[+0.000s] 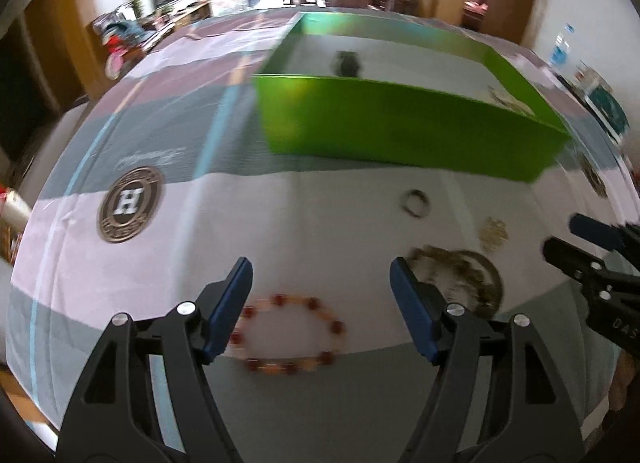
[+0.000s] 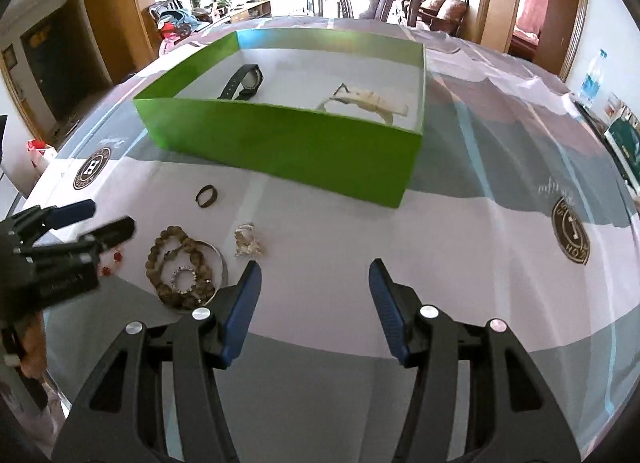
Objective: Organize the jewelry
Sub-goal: 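Move both open tools back toward the remaining beaded bracelets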
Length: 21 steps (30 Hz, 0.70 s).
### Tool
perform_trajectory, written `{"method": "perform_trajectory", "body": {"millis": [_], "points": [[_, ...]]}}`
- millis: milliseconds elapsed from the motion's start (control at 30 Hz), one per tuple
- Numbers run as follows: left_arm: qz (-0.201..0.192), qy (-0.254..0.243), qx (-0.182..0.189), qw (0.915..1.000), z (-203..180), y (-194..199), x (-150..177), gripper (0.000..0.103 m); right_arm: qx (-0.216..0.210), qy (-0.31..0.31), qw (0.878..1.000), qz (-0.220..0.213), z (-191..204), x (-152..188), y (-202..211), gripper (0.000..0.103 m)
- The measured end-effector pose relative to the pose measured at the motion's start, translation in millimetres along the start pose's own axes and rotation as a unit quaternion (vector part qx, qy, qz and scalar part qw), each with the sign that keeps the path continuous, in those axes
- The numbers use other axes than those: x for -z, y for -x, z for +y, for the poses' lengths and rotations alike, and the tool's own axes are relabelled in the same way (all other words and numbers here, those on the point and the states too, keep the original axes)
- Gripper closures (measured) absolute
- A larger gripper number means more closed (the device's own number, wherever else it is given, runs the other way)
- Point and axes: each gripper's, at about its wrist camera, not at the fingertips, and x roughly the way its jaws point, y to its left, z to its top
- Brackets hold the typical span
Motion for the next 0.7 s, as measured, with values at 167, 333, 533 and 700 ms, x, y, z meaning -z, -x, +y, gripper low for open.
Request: {"method": "perform_trajectory", "body": {"millis": [167, 333, 533, 700], "points": [[0.01, -0.023, 0.004, 0.9997, -14.8, -5.8, 6.1, 0.032, -0.014, 0.006, 1.0, 0.003, 7.3, -0.8, -5.2, 0.047], [0.014, -0.026, -0.026, 0.9992, -10.1, -13.6, 9.6, 0.03, -0.024, 0.005, 1.0, 0.012, 11.1, 4.1, -9.8, 0.047], [0.016, -0.004, -0.044, 0.9989, 4.2, -12.4, 9.9, 0.028, -0.044, 0.021, 0.999, 0.015, 27.0, 5.6, -12.3, 0.047], [0.014, -0.012, -0.042, 0.9989, 2.9, -11.0, 12.5, 0.028, -0.026, 0.04, 0.998, 0.03, 40.7, 6.4, -24.7, 0.048]]}}
